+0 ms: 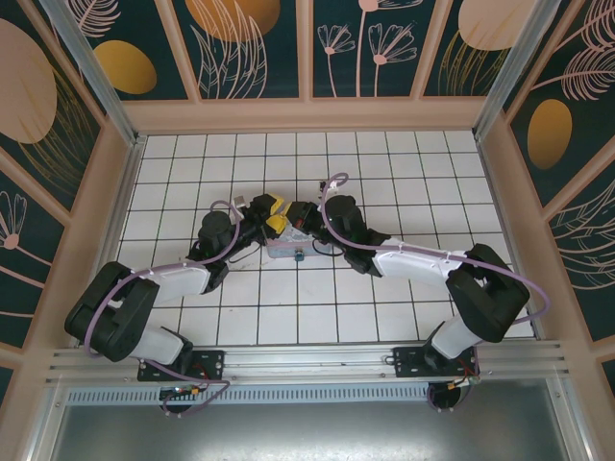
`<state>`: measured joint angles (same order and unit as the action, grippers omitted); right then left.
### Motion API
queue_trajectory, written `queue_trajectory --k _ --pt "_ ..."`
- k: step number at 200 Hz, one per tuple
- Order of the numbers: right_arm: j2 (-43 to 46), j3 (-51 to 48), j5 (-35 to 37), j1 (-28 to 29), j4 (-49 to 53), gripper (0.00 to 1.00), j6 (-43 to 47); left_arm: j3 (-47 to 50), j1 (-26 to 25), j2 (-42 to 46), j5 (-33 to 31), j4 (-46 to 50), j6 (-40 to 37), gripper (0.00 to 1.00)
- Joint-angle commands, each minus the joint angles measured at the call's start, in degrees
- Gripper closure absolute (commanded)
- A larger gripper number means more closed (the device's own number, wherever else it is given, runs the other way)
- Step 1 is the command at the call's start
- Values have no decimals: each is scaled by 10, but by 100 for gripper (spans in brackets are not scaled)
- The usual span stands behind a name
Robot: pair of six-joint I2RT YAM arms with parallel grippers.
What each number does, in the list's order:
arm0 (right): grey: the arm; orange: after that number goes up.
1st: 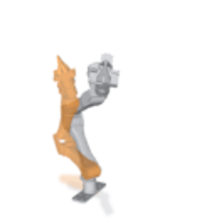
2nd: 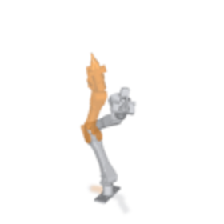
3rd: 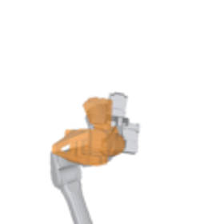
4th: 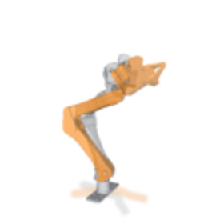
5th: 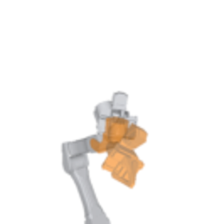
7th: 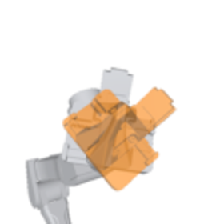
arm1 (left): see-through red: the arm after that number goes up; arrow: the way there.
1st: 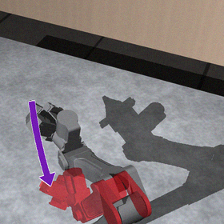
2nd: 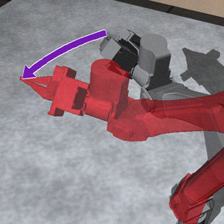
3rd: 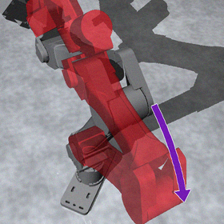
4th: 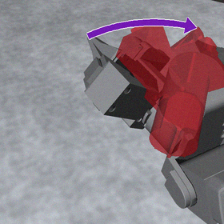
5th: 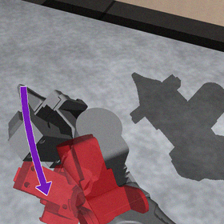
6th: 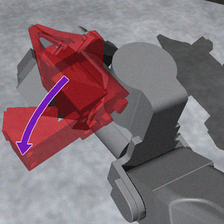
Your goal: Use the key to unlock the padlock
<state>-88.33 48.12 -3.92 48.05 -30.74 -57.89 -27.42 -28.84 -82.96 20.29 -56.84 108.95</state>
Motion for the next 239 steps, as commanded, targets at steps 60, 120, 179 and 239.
queue_trajectory --k 60,120,179,239 --pt "19 -16 17 -5 -26 100 -13 3 0 1 -14 -14 -10 60" --pt "23 -20 19 -5 -26 100 -14 8 0 8 -19 -4 -15 71" --pt "26 -19 19 -6 -27 100 -15 10 0 12 -22 6 -21 89" --pt "60 -67 35 -6 -9 100 -21 -21 0 38 -50 97 -121 100"
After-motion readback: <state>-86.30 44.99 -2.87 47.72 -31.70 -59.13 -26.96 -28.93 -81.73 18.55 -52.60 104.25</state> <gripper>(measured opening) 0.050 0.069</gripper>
